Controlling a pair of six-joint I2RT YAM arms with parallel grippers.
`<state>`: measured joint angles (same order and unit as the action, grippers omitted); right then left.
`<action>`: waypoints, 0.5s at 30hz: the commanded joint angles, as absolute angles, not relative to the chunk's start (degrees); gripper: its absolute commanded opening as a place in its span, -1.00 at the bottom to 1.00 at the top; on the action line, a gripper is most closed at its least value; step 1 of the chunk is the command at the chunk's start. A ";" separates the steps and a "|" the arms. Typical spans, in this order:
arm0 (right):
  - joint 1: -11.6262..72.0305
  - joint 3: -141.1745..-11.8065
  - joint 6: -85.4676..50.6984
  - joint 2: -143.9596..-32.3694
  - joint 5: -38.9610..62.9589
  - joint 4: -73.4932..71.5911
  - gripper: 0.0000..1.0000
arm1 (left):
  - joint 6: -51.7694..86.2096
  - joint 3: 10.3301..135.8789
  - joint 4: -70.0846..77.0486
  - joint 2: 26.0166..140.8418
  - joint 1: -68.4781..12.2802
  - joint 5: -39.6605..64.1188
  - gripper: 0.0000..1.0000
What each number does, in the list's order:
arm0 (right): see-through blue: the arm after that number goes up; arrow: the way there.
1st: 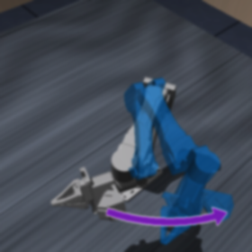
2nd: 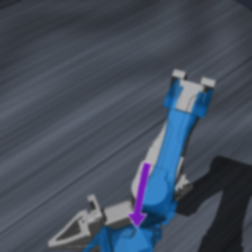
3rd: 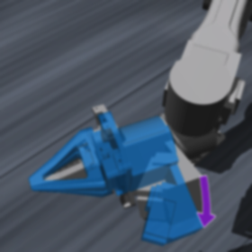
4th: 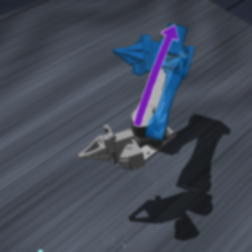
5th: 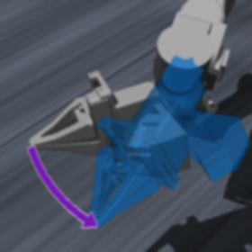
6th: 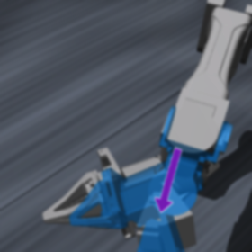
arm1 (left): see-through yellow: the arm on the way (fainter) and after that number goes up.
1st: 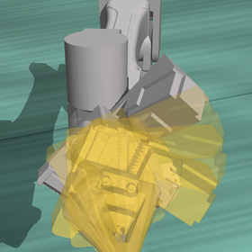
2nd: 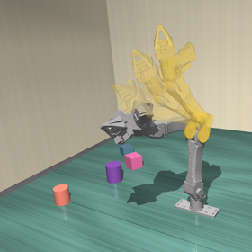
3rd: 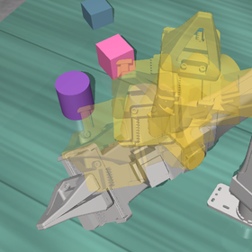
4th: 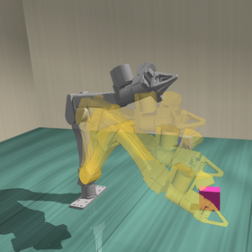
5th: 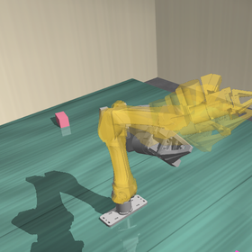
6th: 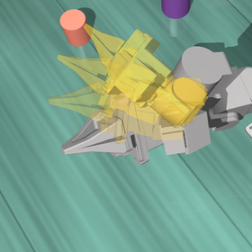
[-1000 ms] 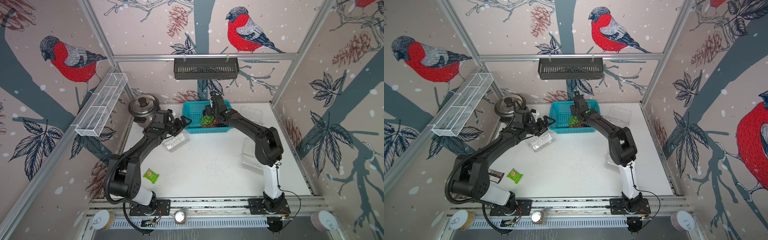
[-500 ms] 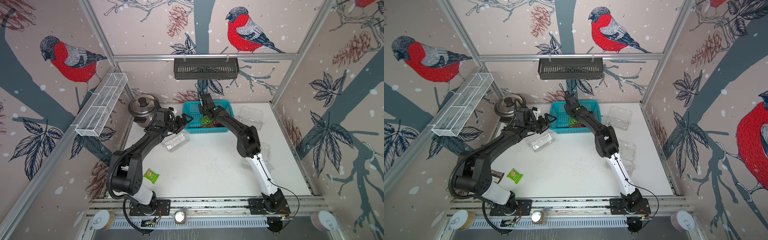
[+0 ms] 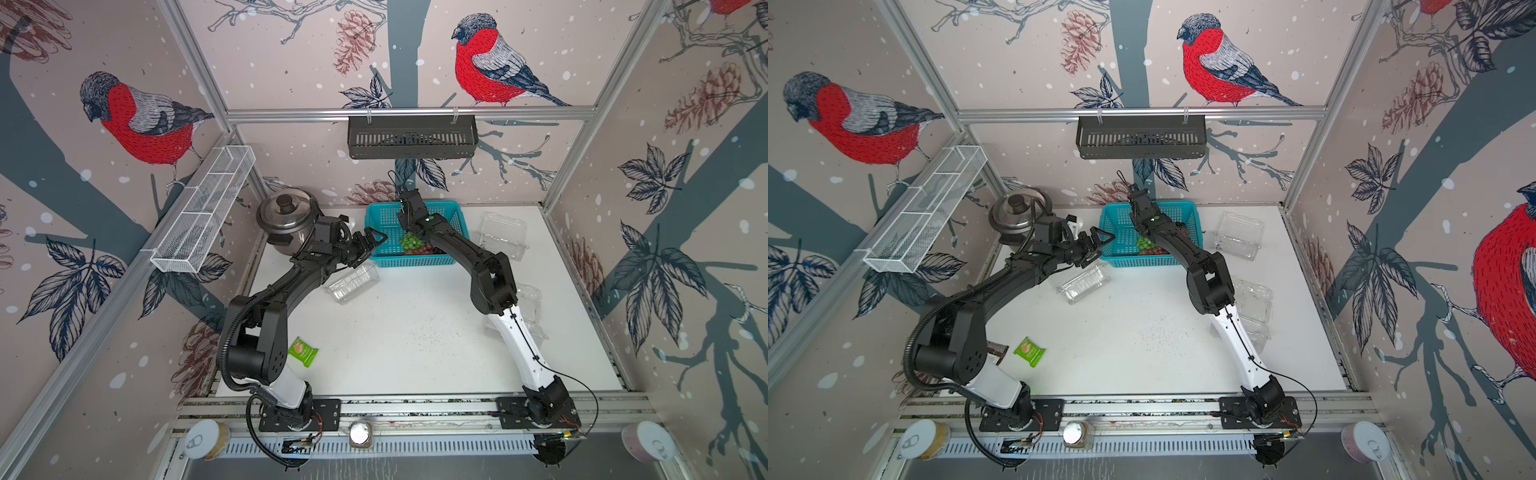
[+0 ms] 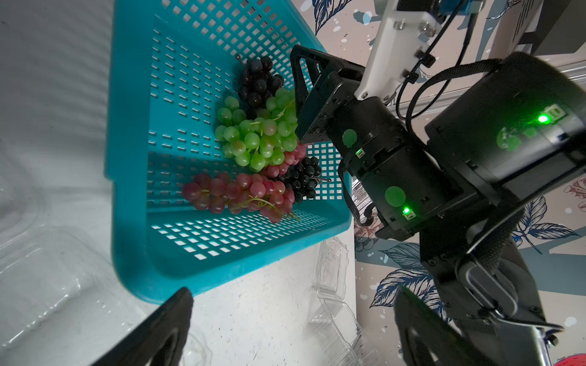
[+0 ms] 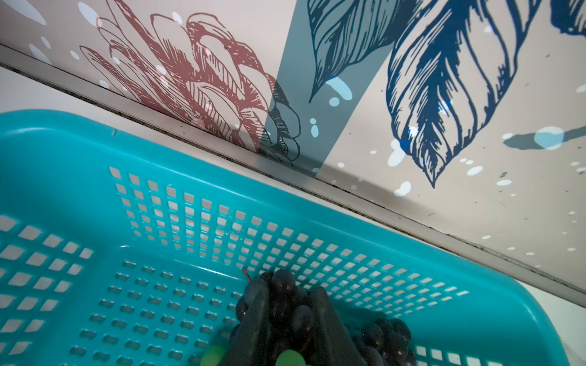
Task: Pack grapes into containers
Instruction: Pick up the grape from the basket.
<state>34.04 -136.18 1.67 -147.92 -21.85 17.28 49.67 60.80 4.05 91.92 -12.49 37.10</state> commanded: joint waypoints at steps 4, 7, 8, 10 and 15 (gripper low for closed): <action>34.10 -135.30 0.89 -147.18 -22.72 18.82 -0.53 | 49.92 61.12 6.26 91.59 -12.40 37.37 0.96; 34.10 -134.92 0.70 -146.89 -22.65 19.07 -0.61 | 49.84 60.70 6.04 91.14 -12.43 37.15 0.96; 34.11 -134.86 0.66 -146.94 -22.91 19.07 -0.66 | 49.90 60.54 6.06 90.99 -12.43 37.09 0.96; 33.97 -134.74 0.45 -146.89 -23.30 19.07 -0.77 | 50.01 60.19 6.09 90.71 -12.47 36.96 0.96; 33.92 -134.74 -0.04 -145.89 -23.72 18.83 -0.88 | 50.10 59.88 5.99 90.19 -12.47 36.84 0.96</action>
